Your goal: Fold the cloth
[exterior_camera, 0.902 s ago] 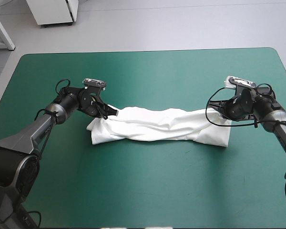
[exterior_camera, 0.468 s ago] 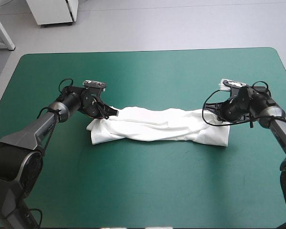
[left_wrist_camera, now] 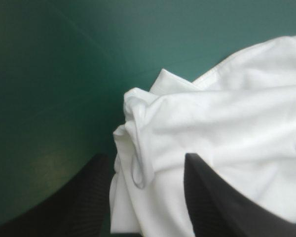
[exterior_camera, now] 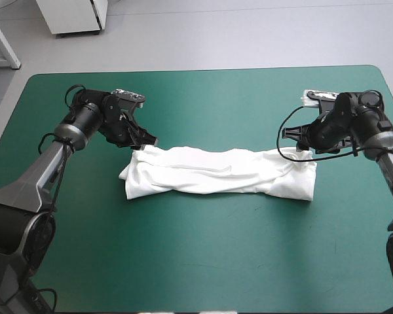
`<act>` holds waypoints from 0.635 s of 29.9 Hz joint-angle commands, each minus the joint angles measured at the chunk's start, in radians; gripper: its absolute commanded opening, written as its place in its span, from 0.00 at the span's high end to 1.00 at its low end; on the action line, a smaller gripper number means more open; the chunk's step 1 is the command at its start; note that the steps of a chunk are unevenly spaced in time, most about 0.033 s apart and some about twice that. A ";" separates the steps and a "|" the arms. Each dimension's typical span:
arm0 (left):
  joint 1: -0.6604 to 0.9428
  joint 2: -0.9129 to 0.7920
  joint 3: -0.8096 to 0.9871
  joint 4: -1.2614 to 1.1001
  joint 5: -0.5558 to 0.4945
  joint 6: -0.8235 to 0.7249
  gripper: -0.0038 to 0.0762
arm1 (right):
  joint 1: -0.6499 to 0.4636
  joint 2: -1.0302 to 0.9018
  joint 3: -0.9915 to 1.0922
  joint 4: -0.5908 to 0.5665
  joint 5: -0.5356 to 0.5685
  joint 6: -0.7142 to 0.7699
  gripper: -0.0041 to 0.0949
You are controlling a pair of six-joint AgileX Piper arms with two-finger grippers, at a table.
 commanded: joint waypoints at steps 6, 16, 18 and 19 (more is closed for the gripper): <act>-0.004 -0.169 -0.070 -0.147 0.054 0.082 0.60 | -0.012 -0.149 -0.055 -0.005 0.072 -0.052 0.56; -0.150 -0.155 -0.070 -0.477 -0.090 0.305 0.96 | -0.012 -0.222 -0.055 0.003 0.097 -0.048 0.58; -0.192 -0.115 -0.070 -0.477 -0.103 0.308 0.96 | -0.012 -0.224 -0.055 0.003 0.097 -0.048 0.60; -0.213 -0.092 -0.070 -0.475 -0.103 0.308 0.96 | -0.012 -0.224 -0.055 0.003 0.097 -0.048 0.61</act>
